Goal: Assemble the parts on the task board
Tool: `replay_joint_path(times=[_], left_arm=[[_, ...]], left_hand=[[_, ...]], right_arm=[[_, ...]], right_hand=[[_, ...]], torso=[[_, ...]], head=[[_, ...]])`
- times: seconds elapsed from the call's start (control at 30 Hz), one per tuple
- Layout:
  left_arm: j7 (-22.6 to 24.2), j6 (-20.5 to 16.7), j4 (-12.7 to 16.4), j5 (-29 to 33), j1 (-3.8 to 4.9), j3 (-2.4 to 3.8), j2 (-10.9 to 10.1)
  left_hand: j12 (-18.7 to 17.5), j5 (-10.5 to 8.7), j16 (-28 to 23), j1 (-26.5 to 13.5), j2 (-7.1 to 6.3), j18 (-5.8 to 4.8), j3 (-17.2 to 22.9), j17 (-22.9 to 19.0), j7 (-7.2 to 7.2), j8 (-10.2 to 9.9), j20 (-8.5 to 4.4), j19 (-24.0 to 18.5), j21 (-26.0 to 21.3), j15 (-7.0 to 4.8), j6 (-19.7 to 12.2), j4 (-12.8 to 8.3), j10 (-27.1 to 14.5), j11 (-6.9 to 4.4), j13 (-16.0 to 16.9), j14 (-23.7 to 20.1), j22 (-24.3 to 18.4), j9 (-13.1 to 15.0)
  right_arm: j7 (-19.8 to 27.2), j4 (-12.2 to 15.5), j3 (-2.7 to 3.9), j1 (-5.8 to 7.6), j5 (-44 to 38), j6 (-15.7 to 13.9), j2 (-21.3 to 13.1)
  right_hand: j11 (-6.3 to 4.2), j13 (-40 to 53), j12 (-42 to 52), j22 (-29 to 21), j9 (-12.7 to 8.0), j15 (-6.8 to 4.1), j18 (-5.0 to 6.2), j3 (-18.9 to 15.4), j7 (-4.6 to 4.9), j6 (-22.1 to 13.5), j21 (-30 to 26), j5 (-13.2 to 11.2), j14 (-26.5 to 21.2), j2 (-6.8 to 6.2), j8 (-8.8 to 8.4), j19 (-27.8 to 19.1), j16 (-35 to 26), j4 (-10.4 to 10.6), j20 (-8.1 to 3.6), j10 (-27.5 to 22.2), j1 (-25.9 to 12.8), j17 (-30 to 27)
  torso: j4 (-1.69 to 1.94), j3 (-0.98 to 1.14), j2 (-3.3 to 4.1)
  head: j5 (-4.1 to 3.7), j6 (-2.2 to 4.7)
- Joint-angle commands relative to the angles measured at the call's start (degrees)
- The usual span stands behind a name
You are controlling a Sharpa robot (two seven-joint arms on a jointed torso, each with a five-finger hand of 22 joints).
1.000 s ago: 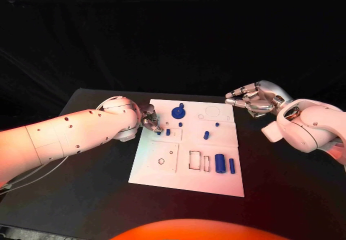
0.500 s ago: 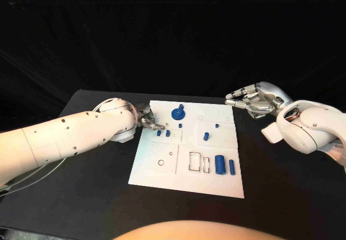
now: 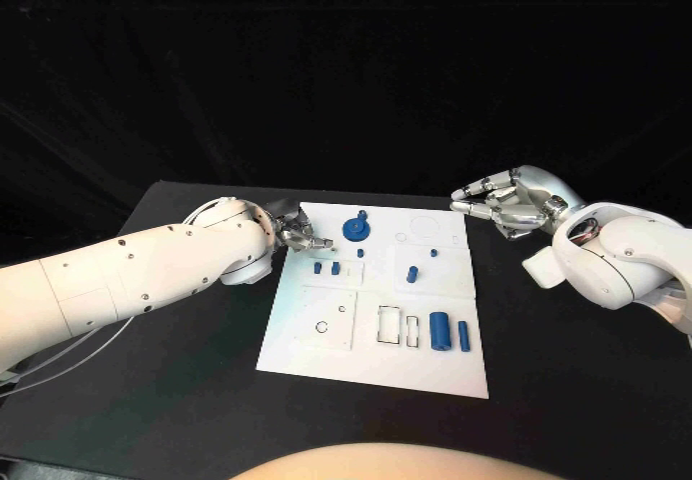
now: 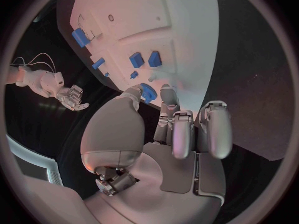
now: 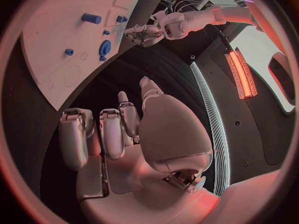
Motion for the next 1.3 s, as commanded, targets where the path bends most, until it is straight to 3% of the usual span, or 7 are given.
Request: replay_joint_path(times=[0.03,0.07,0.17,0.37,0.57,0.83,1.3], left_arm=[[9.87,-5.57,0.03,5.03,0.08,0.04,0.25],[12.01,-6.08,0.05,4.93,0.08,0.01,0.41],[17.2,-7.37,0.27,2.48,0.03,-0.12,0.96],[21.2,-7.15,0.23,-7.9,-0.13,-0.43,2.69],[21.24,-4.45,-1.91,-15.25,-0.64,-0.63,5.17],[20.57,-2.05,-4.35,-18.9,-1.23,-0.66,7.44],[19.92,-0.57,-6.99,-20.66,-1.35,-0.63,10.23]], left_hand=[[-4.48,0.39,-6.45,5.67,-0.68,2.99,-0.15,3.02,1.35,-1.4,0.83,-6.97,-9.37,1.05,-2.76,-1.4,-5.24,1.3,-3.61,1.28,-8.95,-1.33],[-7.45,0.29,-13.66,9.25,-1.04,4.53,0.38,-5.55,2.43,-2.34,1.52,-12.29,-16.43,2.04,-4.19,-2.28,-8.88,2.34,-5.37,-3.36,-16.47,-2.27],[-12.61,0.32,-22.8,17.27,-1.29,6.42,2.11,-15.78,3.8,-3.67,3.08,-18.41,-26.77,3.33,-5.23,-4.27,-12.14,3.41,-10.05,-9.48,-26.34,-4.79],[-17.81,-0.02,-24.75,23.25,-2.32,6.57,6.25,-19.61,3.52,-5.34,3.41,-18.1,-28.17,3.76,-4.96,-6.44,-13.62,3.89,-16.06,-11.42,-27.22,-8.46],[-20.83,-0.49,-20.37,22.58,-3.61,4.97,7.07,-17.19,3.35,-7.05,3.5,-12.23,-20.86,3.76,-3.86,-5.73,-13.1,4.1,-20.51,-8.18,-19.51,-11.68],[-22.63,-0.59,-17.25,22.58,-3.79,3.71,7.78,-15.67,3.0,-8.0,3.42,-8.3,-15.16,3.62,-1.81,-5.74,-12.87,4.18,-23.58,-5.83,-13.52,-14.01],[-24.46,-0.8,-14.96,22.09,-3.89,2.98,7.77,-14.68,2.92,-9.15,3.6,-6.17,-11.71,3.77,-0.64,-5.75,-13.0,4.45,-26.39,-4.25,-9.87,-16.05]], right_arm=[[0.54,-0.05,0.01,-0.05,0.0,-0.11,-0.01],[0.54,-0.06,0.01,-0.05,0.0,-0.11,0.0],[0.55,-0.1,0.01,-0.06,0.0,-0.11,0.05],[0.61,-0.13,0.01,-0.14,0.0,-0.05,0.21],[0.64,-0.09,0.01,-0.21,0.0,0.01,0.27],[0.65,-0.11,0.01,-0.27,0.0,0.07,0.28],[0.68,-0.1,0.01,-0.29,0.0,0.16,0.51]], right_hand=[[-0.07,1.43,0.0,10.35,-0.06,-0.36,0.88,-0.15,-0.02,0.22,-0.29,0.24,3.6,0.24,-0.31,2.74,-0.31,0.04,-0.38,0.2,-0.17,5.33],[-0.07,1.43,0.0,10.35,-0.06,-0.36,0.88,-0.15,-0.02,0.22,-0.29,0.24,3.6,0.24,-0.31,2.74,-0.31,0.04,-0.38,0.2,-0.17,5.33],[-0.07,1.43,0.0,10.35,-0.06,-0.36,0.88,-0.15,-0.02,0.22,-0.29,0.24,3.6,0.24,-0.31,2.74,-0.31,0.04,-0.38,0.2,-0.17,5.33],[-0.07,1.42,-0.01,10.35,-0.06,-0.36,0.88,-0.15,-0.02,0.2,-0.29,0.33,3.6,0.31,-0.32,2.74,-0.34,0.05,-0.39,0.19,-0.21,5.31],[-0.07,1.42,-0.01,10.35,-0.06,-0.36,0.88,-0.15,-0.02,0.2,-0.29,0.33,3.6,0.31,-0.32,2.74,-0.34,0.05,-0.39,0.19,-0.21,5.31],[-0.07,1.45,0.01,10.4,-0.06,-0.36,0.86,-0.15,-0.02,0.2,-0.23,0.36,3.61,0.33,-0.33,2.78,-0.31,0.04,-0.39,0.21,-0.21,5.36],[-0.07,1.46,0.03,10.43,-0.07,-0.36,0.85,-0.15,-0.02,0.2,-0.19,0.38,3.62,0.34,-0.33,2.8,-0.28,0.03,-0.39,0.23,-0.2,5.4]], torso=[[0.03,0.03,-0.02],[0.05,0.01,-0.01],[0.06,-0.01,0.04],[-0.07,0.0,0.0],[-0.05,-0.06,0.04],[-0.04,0.02,0.07],[-0.05,-0.01,0.06]], head=[[-0.24,0.16],[-0.38,0.22],[-0.48,0.41],[-0.59,0.63],[-0.75,0.93],[-0.88,0.81],[-0.97,0.88]])
